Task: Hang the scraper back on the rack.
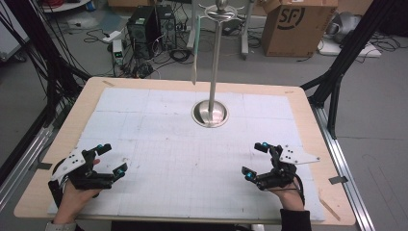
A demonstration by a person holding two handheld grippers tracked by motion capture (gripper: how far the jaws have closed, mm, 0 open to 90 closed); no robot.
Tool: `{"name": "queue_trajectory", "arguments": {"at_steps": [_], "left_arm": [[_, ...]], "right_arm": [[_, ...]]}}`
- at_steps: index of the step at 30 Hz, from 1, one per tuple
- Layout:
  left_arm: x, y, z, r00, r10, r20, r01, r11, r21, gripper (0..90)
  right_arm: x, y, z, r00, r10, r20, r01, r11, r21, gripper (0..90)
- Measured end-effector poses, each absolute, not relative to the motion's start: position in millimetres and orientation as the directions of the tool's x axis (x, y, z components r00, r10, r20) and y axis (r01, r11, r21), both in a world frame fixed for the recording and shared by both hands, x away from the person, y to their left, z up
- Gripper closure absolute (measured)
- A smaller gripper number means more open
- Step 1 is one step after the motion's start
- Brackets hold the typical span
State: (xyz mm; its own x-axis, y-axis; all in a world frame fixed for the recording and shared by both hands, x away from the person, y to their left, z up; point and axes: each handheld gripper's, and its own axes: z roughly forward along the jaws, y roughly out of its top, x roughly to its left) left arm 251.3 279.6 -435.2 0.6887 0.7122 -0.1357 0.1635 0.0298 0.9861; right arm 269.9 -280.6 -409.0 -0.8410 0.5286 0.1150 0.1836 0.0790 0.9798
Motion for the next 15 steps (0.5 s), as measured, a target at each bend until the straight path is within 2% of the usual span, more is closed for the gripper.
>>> {"name": "queue_trajectory", "arguments": {"at_steps": [4, 9, 15], "left_arm": [[247, 290, -432, 0.679, 0.718, -0.150, 0.150, 0.064, 0.987, 1.7], [242, 296, -439, 0.663, 0.732, -0.156, 0.180, 0.046, 0.983, 1.7], [238, 291, -435, 0.678, 0.721, -0.143, 0.162, 0.044, 0.986, 1.7]], "right_arm": [[270, -282, -408, -0.840, 0.530, 0.118, 0.183, 0.071, 0.981, 0.2], [270, -281, -407, -0.833, 0.541, 0.112, 0.175, 0.067, 0.982, 0.2], [269, -276, -408, -0.830, 0.548, 0.107, 0.178, 0.077, 0.981, 0.2]]}}
